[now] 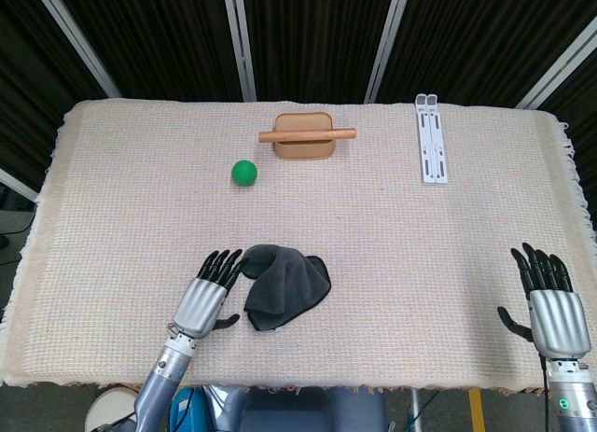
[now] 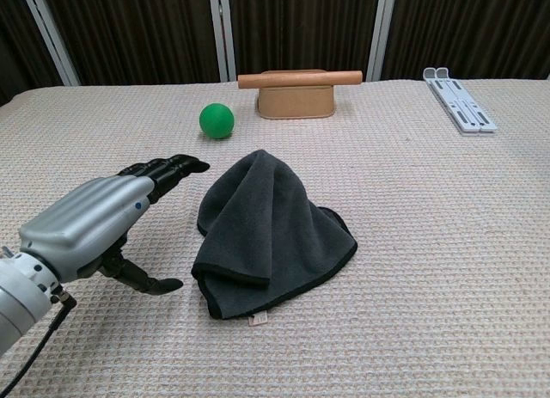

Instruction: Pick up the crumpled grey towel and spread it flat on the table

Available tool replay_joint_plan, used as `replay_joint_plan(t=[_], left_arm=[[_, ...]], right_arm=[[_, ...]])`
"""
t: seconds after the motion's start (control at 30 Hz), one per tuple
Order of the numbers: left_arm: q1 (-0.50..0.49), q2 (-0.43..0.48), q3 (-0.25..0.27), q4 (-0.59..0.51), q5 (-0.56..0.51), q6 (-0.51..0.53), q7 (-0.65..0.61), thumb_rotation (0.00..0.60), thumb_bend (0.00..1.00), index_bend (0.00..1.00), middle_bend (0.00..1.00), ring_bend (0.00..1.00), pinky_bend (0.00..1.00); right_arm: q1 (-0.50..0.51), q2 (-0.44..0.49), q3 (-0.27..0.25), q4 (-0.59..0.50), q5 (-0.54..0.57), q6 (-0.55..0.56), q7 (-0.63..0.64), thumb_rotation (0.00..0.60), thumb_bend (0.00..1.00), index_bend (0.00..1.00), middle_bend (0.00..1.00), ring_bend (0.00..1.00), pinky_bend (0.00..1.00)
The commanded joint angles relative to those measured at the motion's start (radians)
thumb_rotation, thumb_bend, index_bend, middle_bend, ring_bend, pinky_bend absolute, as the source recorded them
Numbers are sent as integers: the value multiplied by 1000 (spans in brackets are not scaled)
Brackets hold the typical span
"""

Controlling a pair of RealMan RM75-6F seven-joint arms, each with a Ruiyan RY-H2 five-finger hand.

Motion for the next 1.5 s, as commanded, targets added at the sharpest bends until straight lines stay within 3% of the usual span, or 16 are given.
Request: replay_joint_plan(t=[0.03,0.3,0.6,0.87,1.1,1.2,1.37,1.5], left_arm=[[-12,-48,-7,49,-9,-1,-9,600,117,0,0,0,0],[-33,-157,-9,173,18,28,-47,600,137,0,0,0,0],[-80,-274,-59,381,72,113,-173,600,203,0,0,0,0],[-122,-276,-108,458,66,124,-231,600,295,10,0,0,0],[-138,-245,-114,473,71,142,-258,600,315,15,0,0,0],[-133,-231,-110,473,67,148,-267,600,315,72,0,0,0],[-123,-209,-99,478,65,167,-287,600,315,356,0,0,0],[-122,-207,-109,488,48,172,-286,600,315,432,4,0,0]], right_arm=[[-1,3,-2,-3,-3,0,7,600,247,0,0,0,61],[2,8,-5,-8,-6,-9,22,600,247,0,0,0,61],[2,15,-11,-11,-10,-16,44,600,247,0,0,0,61],[4,11,-13,-13,-9,-20,35,600,247,0,0,0,61],[3,9,-10,-16,0,-20,31,600,247,0,0,0,61],[1,7,-12,-15,-1,-19,30,600,248,0,0,0,61],[1,7,-12,-20,-2,-17,28,600,247,0,0,0,61],[1,8,-14,-26,-5,-18,24,600,247,0,0,0,61]])
